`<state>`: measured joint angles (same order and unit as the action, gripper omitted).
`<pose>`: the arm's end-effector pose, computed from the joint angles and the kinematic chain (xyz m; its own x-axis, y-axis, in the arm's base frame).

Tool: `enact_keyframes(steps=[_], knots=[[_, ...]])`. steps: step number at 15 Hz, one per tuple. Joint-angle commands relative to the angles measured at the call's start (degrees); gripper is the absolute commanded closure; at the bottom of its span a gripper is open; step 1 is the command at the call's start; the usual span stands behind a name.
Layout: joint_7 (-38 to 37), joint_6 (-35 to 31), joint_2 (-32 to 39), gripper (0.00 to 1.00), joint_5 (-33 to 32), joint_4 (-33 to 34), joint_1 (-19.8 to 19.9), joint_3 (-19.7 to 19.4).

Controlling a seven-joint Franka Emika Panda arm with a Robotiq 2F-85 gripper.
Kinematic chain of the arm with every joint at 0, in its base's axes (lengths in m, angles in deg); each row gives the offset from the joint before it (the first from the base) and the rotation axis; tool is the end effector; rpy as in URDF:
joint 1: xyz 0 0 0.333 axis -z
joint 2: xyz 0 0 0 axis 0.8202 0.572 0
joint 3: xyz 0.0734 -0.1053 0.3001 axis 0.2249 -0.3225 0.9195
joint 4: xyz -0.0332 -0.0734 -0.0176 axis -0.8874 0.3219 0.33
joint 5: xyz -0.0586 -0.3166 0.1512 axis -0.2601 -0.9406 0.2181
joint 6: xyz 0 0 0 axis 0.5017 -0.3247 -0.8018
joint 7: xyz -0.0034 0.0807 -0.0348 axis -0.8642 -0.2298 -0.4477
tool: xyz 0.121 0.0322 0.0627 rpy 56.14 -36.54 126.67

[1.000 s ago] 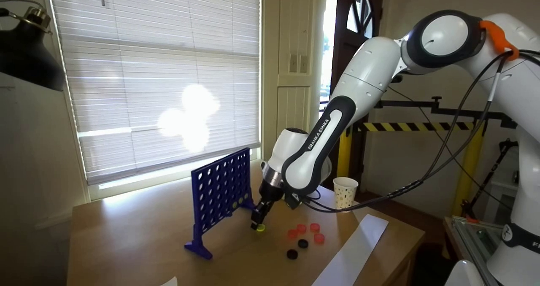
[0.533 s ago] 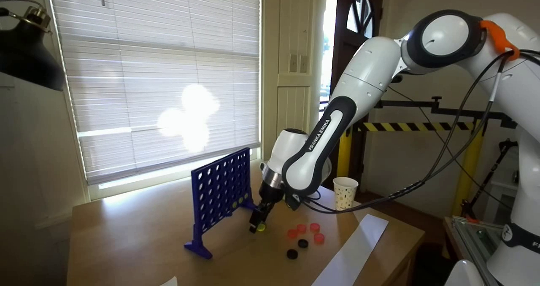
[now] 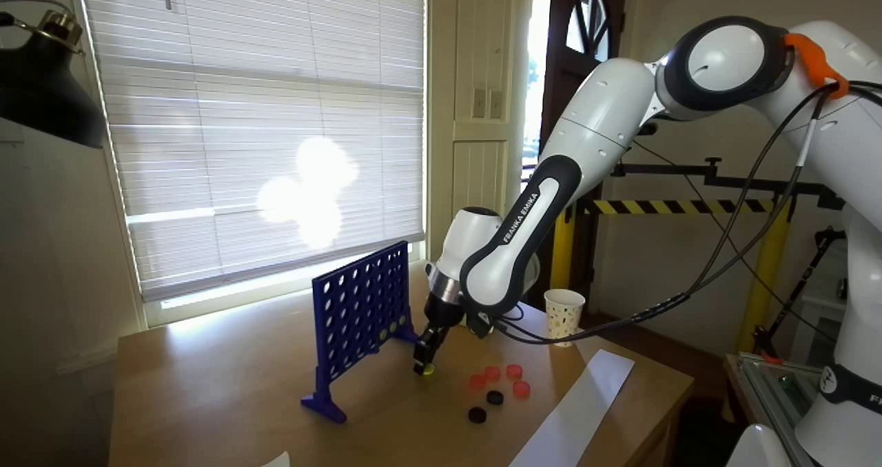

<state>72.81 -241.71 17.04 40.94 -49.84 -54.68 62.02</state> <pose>0.6275 0.0406 0.1513 0.9492 0.0274 0.3135 0.0526 -0.9960 -0.0720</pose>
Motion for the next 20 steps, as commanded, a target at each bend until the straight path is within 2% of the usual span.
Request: enact_keyframes(steps=[1,2,9,16,20], knots=[[-1.2,2.1,0.6,0.88,-1.6,1.3,-0.6,-0.5],[-1.2,2.3,0.6,0.91,-1.5,1.5,-0.7,-0.4],[1.2,2.2,-1.6,0.91,-0.4,0.1,2.9,4.7],[5.0,0.8,-8.1,0.91,2.9,-2.7,12.3,14.8],[6.9,1.4,-11.3,0.91,4.7,-4.6,15.9,18.0]])
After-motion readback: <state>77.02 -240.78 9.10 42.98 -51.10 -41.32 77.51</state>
